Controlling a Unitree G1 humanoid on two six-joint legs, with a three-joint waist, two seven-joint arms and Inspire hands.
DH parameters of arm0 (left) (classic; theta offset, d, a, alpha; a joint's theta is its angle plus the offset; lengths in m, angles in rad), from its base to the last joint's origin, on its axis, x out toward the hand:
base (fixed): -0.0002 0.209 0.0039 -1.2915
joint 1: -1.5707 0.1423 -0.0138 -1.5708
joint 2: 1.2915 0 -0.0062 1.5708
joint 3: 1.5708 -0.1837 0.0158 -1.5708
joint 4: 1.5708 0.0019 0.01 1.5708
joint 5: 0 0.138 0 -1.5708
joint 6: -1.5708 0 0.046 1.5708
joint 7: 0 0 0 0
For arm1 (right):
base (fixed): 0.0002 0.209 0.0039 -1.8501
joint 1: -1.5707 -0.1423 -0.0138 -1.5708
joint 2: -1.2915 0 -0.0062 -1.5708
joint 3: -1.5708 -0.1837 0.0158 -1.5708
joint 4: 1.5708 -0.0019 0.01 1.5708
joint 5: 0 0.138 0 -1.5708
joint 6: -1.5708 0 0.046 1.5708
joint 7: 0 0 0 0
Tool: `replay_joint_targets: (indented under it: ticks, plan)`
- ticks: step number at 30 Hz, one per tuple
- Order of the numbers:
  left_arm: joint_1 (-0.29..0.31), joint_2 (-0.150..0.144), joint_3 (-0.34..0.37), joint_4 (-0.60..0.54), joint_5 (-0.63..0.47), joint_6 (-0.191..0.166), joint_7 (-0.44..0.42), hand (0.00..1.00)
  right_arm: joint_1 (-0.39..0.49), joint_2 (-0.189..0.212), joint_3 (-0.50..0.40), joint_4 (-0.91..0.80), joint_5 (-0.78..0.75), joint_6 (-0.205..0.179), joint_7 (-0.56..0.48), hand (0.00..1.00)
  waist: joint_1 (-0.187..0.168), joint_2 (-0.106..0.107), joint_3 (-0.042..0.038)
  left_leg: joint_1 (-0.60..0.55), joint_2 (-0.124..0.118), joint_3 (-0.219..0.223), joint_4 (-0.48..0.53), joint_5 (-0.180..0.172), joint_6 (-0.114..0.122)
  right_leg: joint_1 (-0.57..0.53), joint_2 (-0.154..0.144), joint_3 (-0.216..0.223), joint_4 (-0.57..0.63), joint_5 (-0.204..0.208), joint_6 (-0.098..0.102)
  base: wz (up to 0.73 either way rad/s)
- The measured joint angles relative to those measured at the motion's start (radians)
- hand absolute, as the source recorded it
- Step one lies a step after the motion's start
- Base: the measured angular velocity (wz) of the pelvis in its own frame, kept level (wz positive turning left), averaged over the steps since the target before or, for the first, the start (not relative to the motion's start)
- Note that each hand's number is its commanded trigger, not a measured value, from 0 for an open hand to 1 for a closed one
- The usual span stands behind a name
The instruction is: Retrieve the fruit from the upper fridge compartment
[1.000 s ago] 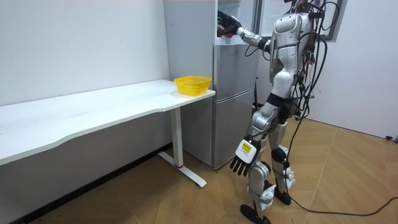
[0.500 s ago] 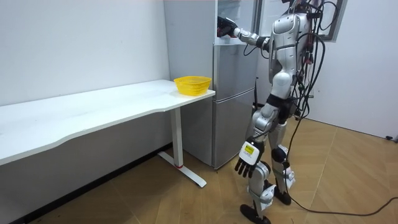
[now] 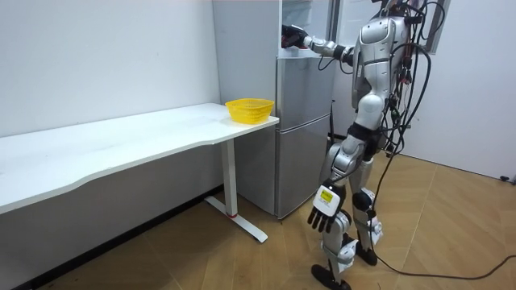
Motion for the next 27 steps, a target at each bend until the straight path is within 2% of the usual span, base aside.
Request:
replay_joint_targets:
  ticks: [16, 21, 27]
  plan:
    - [-0.017, 0.006, -0.020, -0.001, -0.007, 0.005, 0.012, 0.00, -0.023, -0.004, 0.000, 0.051, 0.038, 0.003, 0.040, 0.00, 0.000, 0.003, 0.0022, -0.008, 0.000, -0.003, 0.008, 0.000, 0.000, -0.002, 0.000, 0.000, 0.008, 0.000, 0.000, 0.00]
    - [-0.014, 0.006, -0.019, -0.001, -0.007, 0.021, 0.013, 0.00, -0.028, -0.004, -0.001, 0.060, 0.042, 0.008, 0.052, 0.00, 0.000, 0.003, 0.0020, -0.006, 0.000, -0.003, 0.010, 0.000, 0.000, -0.001, 0.000, -0.002, 0.009, 0.000, 0.000, 0.00]
    - [-0.015, 0.005, -0.020, -0.001, -0.008, 0.022, 0.016, 0.00, -0.063, -0.004, 0.001, 0.143, 0.067, 0.009, 0.099, 0.00, 0.002, 0.007, 0.0049, 0.001, 0.000, -0.006, 0.014, 0.000, 0.000, 0.005, 0.000, -0.006, 0.010, 0.000, 0.000, 0.00]
